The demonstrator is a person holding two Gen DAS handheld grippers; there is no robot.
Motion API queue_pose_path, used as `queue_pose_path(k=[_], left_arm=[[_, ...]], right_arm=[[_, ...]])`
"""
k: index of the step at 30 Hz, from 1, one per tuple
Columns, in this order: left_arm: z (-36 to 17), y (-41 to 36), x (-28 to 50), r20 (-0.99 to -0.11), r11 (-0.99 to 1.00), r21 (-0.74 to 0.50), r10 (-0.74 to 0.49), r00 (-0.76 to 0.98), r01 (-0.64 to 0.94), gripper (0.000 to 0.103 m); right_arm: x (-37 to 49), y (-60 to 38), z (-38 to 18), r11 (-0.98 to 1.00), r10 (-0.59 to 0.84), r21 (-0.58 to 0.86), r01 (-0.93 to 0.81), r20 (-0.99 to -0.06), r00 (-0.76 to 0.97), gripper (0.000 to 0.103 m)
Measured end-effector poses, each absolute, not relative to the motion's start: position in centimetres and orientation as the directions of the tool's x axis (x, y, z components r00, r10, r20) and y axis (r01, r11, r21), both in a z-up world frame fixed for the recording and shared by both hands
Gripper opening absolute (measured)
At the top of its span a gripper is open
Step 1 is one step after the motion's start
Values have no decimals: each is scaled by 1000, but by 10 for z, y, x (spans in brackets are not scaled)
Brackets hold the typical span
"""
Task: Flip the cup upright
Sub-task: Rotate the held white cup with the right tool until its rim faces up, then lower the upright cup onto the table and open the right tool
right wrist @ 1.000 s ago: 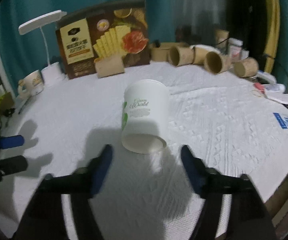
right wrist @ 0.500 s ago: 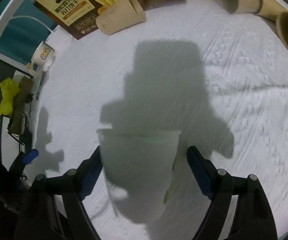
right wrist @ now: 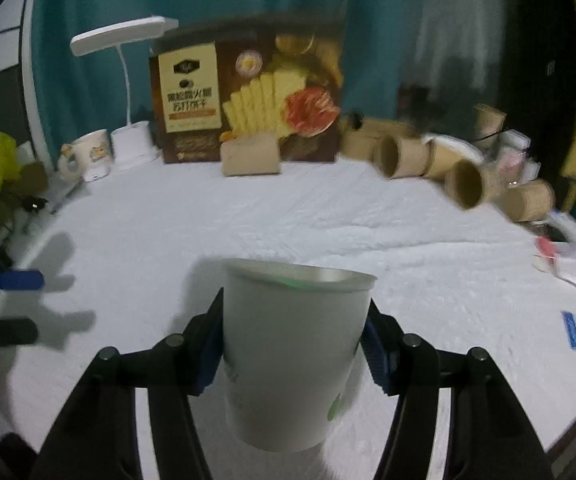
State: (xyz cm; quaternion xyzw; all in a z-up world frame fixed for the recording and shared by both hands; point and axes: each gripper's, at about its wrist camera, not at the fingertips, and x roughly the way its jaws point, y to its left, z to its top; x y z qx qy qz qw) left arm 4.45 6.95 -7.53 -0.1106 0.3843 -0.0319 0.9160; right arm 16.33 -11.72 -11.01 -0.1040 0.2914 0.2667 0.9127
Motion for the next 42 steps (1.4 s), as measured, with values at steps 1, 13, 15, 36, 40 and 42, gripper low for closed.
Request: queue_pose_path(k=[1, 13, 15, 36, 40, 42], left_arm=[[-75, 66, 43, -697, 975, -223, -146, 702, -19, 81], [-67, 38, 10, -678, 981, -195, -146, 720, 15, 81], [-66, 35, 8, -677, 982, -189, -144, 721, 18, 81], [-66, -15, -4, -689, 990, -107, -138, 712, 88, 81], [-66, -28, -4, -692, 988, -95, -151, 706, 118, 81], [-65, -35, -4, -694, 986, -92, -163, 701, 139, 82]], right_arm=[[155, -121, -113, 845, 423, -33, -534, -571, 704, 57], [85, -147, -135, 892, 388, -39, -451, -450, 805, 66], [81, -148, -137, 890, 391, -26, -455, -470, 791, 75], [21, -223, -140, 935, 341, 139, -326, -604, 720, 78], [13, -241, -131, 945, 319, 148, -290, -604, 731, 78], [11, -247, -127, 949, 308, 147, -278, -604, 735, 78]])
